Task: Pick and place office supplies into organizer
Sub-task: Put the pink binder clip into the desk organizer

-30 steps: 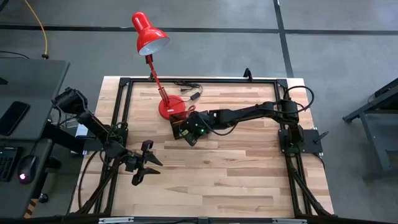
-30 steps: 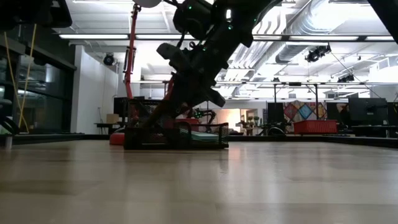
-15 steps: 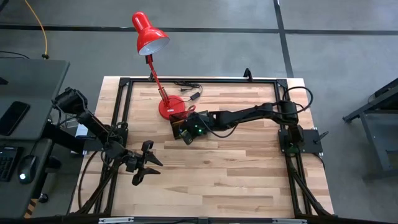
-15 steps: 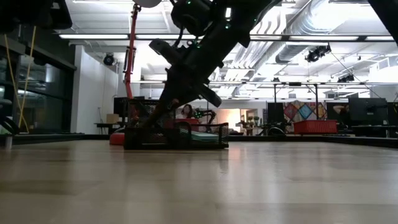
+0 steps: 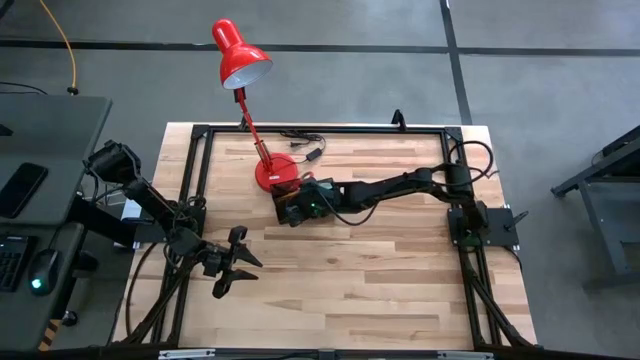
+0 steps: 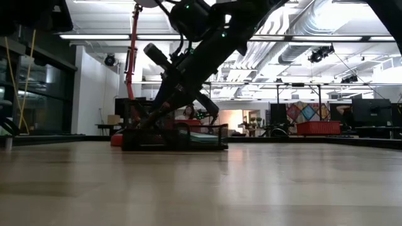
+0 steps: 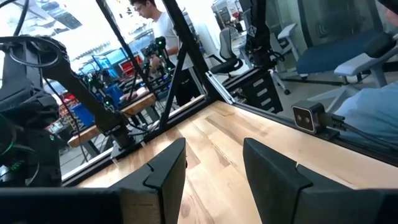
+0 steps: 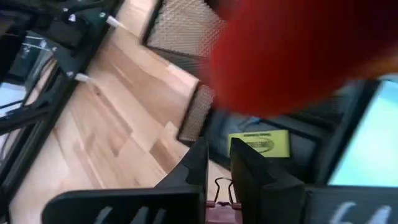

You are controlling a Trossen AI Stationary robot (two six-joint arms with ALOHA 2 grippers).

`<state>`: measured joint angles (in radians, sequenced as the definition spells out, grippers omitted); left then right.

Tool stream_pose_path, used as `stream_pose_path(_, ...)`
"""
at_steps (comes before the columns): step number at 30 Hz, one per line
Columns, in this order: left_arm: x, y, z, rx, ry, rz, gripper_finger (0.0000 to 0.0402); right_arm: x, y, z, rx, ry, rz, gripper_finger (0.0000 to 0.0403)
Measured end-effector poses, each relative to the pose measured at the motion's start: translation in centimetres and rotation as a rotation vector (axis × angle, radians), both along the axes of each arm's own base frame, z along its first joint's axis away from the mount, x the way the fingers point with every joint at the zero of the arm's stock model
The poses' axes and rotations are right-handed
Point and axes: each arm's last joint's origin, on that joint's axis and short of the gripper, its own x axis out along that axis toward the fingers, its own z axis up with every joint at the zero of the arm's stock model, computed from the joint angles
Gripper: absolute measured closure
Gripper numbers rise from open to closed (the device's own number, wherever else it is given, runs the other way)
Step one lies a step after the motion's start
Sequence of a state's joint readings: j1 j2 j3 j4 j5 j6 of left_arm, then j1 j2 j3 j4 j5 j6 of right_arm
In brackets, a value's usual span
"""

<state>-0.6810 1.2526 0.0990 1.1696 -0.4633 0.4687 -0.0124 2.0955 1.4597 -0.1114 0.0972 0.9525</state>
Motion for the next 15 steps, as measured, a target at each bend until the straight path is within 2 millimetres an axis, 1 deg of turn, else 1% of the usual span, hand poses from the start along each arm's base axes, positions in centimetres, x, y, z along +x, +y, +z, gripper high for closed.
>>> stream_pose_path(2,0.0,0.0,-0.05,0.0,0.005,0.001,0.025,0.04,-0.04,-0.37,0.004,0.01,-0.004,0.0375)
stream_pose_path(4,0.0,0.0,-0.1,0.001,0.009,0.0,0.025,0.05,-0.06,-0.57,0.007,0.015,-0.004,0.036)
stream_pose_path(11,0.0,0.0,-0.17,0.006,0.016,-0.002,0.025,0.07,-0.06,-0.57,-0.009,0.01,-0.026,0.0278)
stream_pose_path(15,0.0,-0.01,-0.2,0.007,0.018,-0.003,0.025,0.07,0.05,-0.6,-0.024,0.013,-0.002,0.0241)
